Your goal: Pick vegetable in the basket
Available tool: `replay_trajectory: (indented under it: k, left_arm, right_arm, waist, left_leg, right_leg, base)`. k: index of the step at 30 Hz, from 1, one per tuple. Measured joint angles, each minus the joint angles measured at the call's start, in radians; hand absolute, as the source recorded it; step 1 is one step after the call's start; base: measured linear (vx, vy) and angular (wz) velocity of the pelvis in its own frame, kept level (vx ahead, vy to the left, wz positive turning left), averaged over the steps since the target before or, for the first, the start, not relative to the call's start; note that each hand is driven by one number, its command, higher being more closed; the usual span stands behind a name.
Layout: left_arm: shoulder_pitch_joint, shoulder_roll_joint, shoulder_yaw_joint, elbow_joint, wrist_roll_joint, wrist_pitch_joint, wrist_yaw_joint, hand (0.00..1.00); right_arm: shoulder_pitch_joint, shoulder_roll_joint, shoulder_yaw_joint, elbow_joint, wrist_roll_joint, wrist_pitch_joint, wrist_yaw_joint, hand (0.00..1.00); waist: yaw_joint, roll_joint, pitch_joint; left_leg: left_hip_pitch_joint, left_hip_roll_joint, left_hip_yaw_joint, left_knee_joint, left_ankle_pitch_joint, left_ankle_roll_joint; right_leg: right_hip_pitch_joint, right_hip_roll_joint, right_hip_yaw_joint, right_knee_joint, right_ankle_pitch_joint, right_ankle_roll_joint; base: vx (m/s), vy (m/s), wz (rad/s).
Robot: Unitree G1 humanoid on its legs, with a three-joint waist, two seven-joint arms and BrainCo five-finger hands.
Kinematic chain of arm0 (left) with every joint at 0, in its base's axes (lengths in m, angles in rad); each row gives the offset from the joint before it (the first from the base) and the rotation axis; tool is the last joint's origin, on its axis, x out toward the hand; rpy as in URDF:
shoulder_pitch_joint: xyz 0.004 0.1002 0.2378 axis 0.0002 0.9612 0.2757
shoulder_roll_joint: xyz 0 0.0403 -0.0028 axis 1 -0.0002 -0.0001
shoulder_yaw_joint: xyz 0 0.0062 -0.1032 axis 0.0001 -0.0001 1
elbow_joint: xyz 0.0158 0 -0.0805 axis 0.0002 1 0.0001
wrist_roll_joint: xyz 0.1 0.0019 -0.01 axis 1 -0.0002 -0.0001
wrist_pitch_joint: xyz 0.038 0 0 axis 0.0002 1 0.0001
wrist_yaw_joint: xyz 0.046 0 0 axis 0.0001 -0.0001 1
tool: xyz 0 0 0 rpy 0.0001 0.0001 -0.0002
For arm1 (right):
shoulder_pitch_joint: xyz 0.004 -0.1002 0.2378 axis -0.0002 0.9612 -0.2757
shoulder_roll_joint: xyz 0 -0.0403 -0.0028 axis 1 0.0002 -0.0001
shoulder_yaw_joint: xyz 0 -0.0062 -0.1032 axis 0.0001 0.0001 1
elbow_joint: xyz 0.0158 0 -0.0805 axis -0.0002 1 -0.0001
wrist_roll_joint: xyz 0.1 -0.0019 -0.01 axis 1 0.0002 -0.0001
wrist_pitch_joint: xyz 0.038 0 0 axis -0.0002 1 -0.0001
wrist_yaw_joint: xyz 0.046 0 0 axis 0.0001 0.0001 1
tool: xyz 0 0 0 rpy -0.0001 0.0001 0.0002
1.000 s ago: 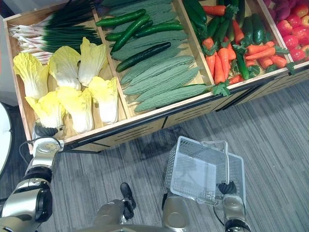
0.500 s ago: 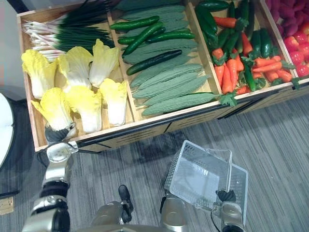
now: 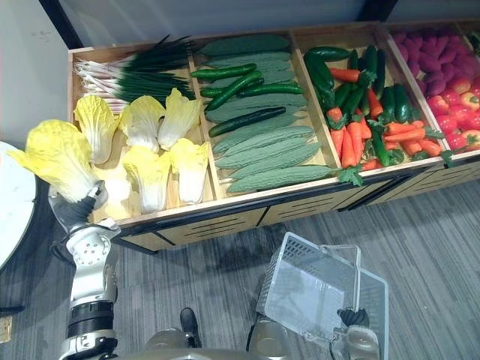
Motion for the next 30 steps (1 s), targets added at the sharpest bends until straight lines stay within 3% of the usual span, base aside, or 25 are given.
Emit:
replay_trajectory:
  k: [6,11,13,19,25,30]
  left_arm:
    - [0.018,0.012,-0.136,-0.173,0.066,-0.020,-0.001,1.00]
    - [0.089,0.114,-0.335,-0.221,0.128,-0.081,-0.128,1.00]
    - [0.103,0.163,-0.401,-0.226,0.136,-0.117,-0.199,1.00]
    - [0.102,0.243,-0.514,-0.225,0.144,-0.191,-0.313,1.00]
    - [0.062,0.355,-0.679,-0.224,0.022,-0.223,-0.398,1.00]
    - [-0.056,0.452,-0.893,-0.262,-0.069,-0.254,-0.510,1.00]
  right_arm:
    - [0.022,-0.034,0.031,0.001,-0.046,-0.001,0.009,1.00]
    - [0.027,-0.189,0.229,-0.108,-0.090,-0.010,0.057,1.00]
    - [0.025,-0.302,0.350,-0.217,-0.132,-0.048,0.084,1.00]
    - [0.024,-0.449,0.538,-0.397,-0.179,-0.120,0.147,1.00]
    - [0.017,-0.507,0.620,-0.502,-0.184,-0.137,0.160,1.00]
    - [0.019,-0.602,0.637,-0.656,-0.184,-0.142,0.168,1.00]
  waist:
    - [-0.002,-0.022,-0.029]
    - [-0.016,-0.013,-0.065]
    - [-0.034,-0.005,-0.073]
    - [-0.074,0.011,-0.085]
    - [-0.081,0.016,-0.088]
    - [-0.082,0.048,-0.107]
  left_leg:
    - [0.034,0.004,0.032,-0.013,0.003,-0.004]
    - [0.079,0.006,0.135,-0.019,-0.026,-0.022]
    - [0.109,0.008,0.207,-0.016,-0.040,-0.024]
    - [0.187,0.013,0.368,-0.006,-0.078,-0.042]
    - [0.238,0.016,0.498,0.019,-0.121,-0.059]
    - [0.239,0.075,0.585,0.151,-0.204,-0.077]
  right_leg:
    - [0.010,0.008,0.036,0.000,0.002,0.002]
    - [-0.012,0.028,0.142,-0.003,0.010,0.015]
    - [-0.026,0.046,0.216,-0.002,0.015,0.022]
    - [-0.036,0.089,0.368,-0.002,0.026,0.029]
    - [-0.041,0.123,0.479,-0.006,0.046,0.033]
    - [-0.039,0.158,0.542,0.002,0.052,0.034]
  base:
    - [-0.04,-0.030,-0.14]
    - [-0.03,-0.013,-0.65]
    - [0.00,-0.008,-0.91]
    - [0.04,-0.015,-0.80]
    - [-0.01,-0.013,-0.65]
    - [-0.03,-0.066,-0.43]
